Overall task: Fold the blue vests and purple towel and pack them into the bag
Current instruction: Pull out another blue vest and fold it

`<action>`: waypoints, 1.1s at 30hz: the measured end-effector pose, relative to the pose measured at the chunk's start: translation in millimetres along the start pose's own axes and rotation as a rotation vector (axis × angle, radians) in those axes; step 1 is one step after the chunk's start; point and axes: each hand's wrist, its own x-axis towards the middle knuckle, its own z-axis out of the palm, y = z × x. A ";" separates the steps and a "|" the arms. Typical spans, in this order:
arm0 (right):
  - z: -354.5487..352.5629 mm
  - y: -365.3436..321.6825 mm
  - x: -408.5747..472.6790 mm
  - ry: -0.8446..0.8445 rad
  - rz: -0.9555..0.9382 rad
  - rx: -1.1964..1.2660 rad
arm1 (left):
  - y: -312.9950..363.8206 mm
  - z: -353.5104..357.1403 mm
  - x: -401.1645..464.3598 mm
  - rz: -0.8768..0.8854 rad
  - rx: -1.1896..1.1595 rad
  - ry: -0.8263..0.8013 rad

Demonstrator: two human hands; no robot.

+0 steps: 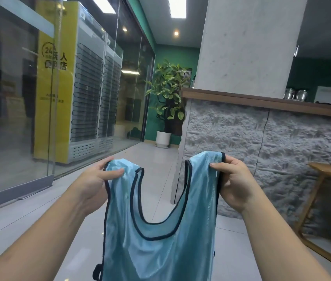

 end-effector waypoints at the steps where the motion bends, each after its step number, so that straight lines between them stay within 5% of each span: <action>1: 0.6 -0.9 -1.2 -0.014 -0.006 0.007 | -0.4 0.2 -1.8 -0.043 0.017 -0.070; 10: 32.2 6.3 -21.4 -0.315 0.040 0.348 | -5.1 28.1 -17.6 -0.094 0.031 -0.474; 19: 53.1 38.6 -23.8 -0.466 0.148 0.139 | -25.4 61.1 -37.2 -0.076 0.165 -0.395; 33: 60.5 37.0 -18.9 -0.491 0.064 -0.081 | -38.6 70.1 -34.0 0.077 0.192 -0.334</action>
